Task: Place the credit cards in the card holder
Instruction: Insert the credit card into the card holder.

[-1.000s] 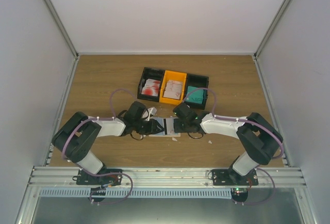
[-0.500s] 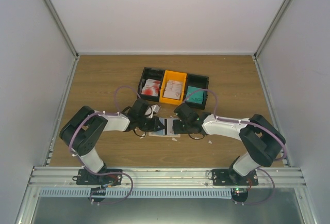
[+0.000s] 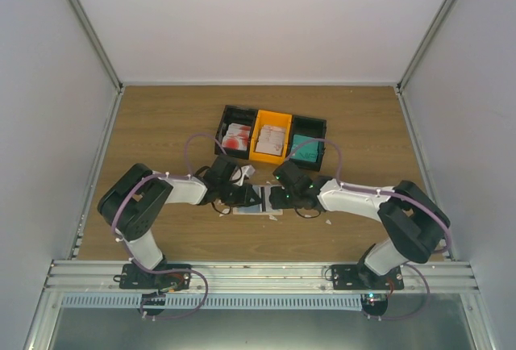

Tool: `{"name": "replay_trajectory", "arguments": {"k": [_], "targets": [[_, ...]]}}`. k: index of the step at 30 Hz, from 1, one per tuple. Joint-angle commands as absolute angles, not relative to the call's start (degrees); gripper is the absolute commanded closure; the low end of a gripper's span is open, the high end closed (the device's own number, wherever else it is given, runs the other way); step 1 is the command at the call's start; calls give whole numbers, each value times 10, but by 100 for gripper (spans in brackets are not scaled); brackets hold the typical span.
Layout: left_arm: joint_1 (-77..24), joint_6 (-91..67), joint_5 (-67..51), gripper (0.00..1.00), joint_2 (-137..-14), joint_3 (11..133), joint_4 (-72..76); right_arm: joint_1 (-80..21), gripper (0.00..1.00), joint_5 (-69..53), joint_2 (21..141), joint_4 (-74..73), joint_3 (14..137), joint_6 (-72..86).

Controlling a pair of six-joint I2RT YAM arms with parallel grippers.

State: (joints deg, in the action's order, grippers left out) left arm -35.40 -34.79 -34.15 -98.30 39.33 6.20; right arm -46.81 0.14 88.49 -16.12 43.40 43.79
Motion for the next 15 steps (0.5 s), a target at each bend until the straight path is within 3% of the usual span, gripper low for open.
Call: {"name": "replay_trajectory", "arguments": {"k": [1, 7, 15], "targets": [[-361, -329, -329, 88, -966, 401, 57, -469, 50, 43, 847, -175, 437, 444], [-360, -324, -258, 72, -887, 398, 14, -469, 48, 102, 806, -229, 480, 414], [-341, -345, -138, 64, -769, 376, -34, -468, 47, 105, 821, -244, 557, 343]]}}
